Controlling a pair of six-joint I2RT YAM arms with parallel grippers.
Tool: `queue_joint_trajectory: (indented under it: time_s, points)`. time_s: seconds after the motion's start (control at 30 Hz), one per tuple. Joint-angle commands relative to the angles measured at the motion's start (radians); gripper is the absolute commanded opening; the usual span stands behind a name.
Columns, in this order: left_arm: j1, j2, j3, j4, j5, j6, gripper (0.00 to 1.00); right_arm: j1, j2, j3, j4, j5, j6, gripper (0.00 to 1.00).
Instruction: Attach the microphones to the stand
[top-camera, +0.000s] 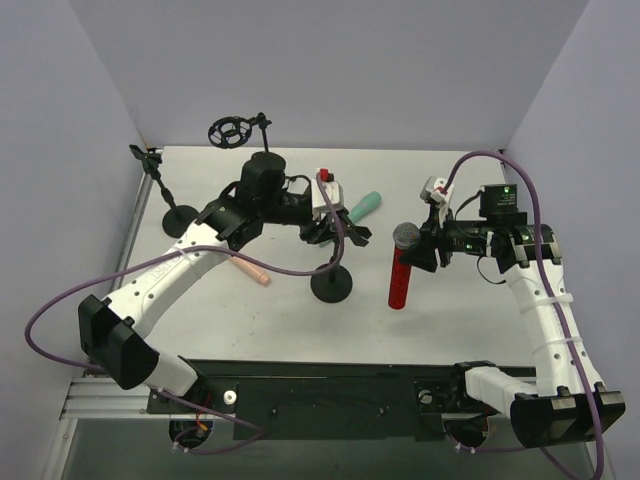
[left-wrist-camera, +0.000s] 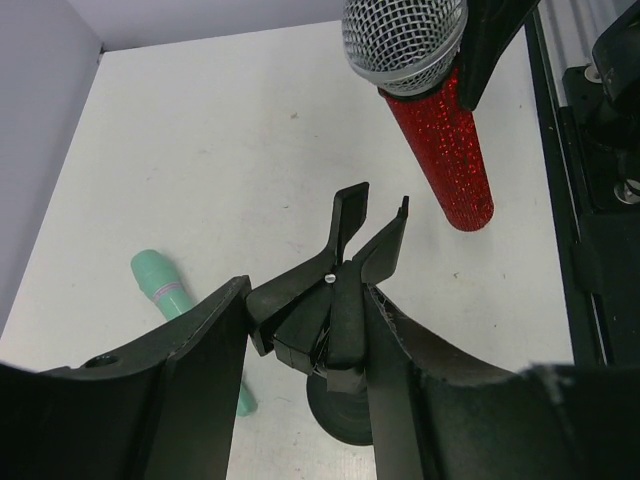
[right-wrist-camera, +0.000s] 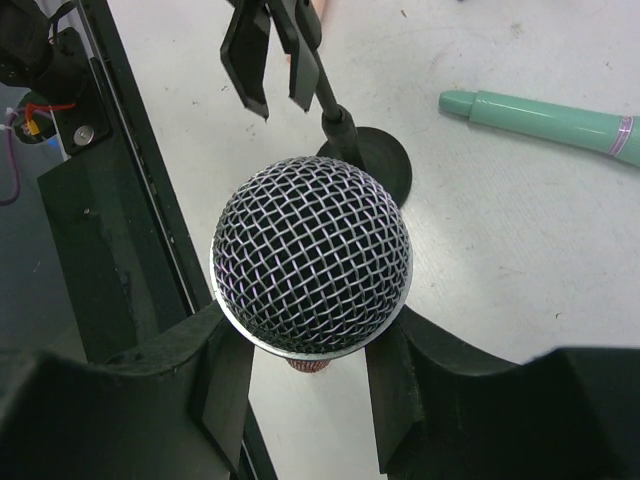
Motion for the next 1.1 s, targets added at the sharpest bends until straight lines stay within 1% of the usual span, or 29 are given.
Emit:
queue_joint_trajectory:
  time_s: [0.0,0.1,0.13,0.23,0.37,0.5,0.6,0.67,0.7,0.73,0.77,0.8,0.83,0.87,0.9,0.93,0.97,1.07]
  points:
    - [-0.07,-0.068,-0.014,0.056,-0.225,-0.083,0.0,0.021,0.03,0.068,-0.004,-0.009,0.005,0.03]
    - [-0.105,-0.076,-0.017,0.057,-0.345,-0.172,0.0,0.05,0.061,0.131,-0.039,0.032,-0.011,0.03]
    - [-0.11,-0.077,-0.019,0.068,-0.414,-0.207,0.0,0.057,0.07,0.143,-0.047,0.039,-0.014,0.03]
    - [-0.117,-0.083,-0.022,0.062,-0.494,-0.302,0.0,0.08,0.098,0.209,-0.071,0.06,-0.015,0.03]
    - [-0.128,-0.105,-0.045,0.09,-0.623,-0.37,0.0,0.087,0.121,0.255,-0.076,0.062,0.0,0.03]
    - [-0.133,-0.154,-0.111,0.143,-0.652,-0.418,0.01,0.093,0.131,0.272,-0.078,0.065,0.009,0.03]
    - [-0.142,-0.187,-0.157,0.163,-0.625,-0.425,0.13,0.098,0.133,0.275,-0.079,0.065,0.014,0.03]
    - [-0.145,-0.192,-0.16,0.163,-0.583,-0.44,0.21,0.098,0.131,0.275,-0.081,0.065,0.014,0.03]
    - [-0.147,-0.192,-0.158,0.163,-0.574,-0.445,0.28,0.098,0.131,0.275,-0.081,0.065,0.014,0.03]
    - [-0.153,-0.192,-0.158,0.16,-0.569,-0.448,0.32,0.098,0.13,0.275,-0.082,0.066,0.017,0.03]
    - [-0.156,-0.192,-0.157,0.156,-0.566,-0.445,0.39,0.098,0.131,0.277,-0.082,0.066,0.018,0.03]
    - [-0.159,-0.192,-0.155,0.154,-0.566,-0.445,0.43,0.098,0.13,0.278,-0.085,0.068,0.02,0.03]
    - [-0.162,-0.195,-0.155,0.154,-0.562,-0.445,0.52,0.098,0.128,0.278,-0.087,0.068,0.02,0.03]
    - [-0.162,-0.197,-0.152,0.154,-0.559,-0.447,0.56,0.098,0.122,0.277,-0.09,0.069,0.021,0.03]
    - [-0.16,-0.198,-0.152,0.153,-0.56,-0.448,0.64,0.098,0.116,0.277,-0.088,0.066,0.023,0.03]
    - [-0.162,-0.206,-0.151,0.148,-0.563,-0.45,0.68,0.098,0.113,0.274,-0.091,0.066,0.025,0.03]
    - [-0.16,-0.209,-0.149,0.145,-0.569,-0.454,0.74,0.098,0.11,0.274,-0.091,0.065,0.026,0.03]
    - [-0.16,-0.233,-0.144,0.136,-0.583,-0.451,0.8,0.098,0.101,0.274,-0.093,0.069,0.029,0.03]
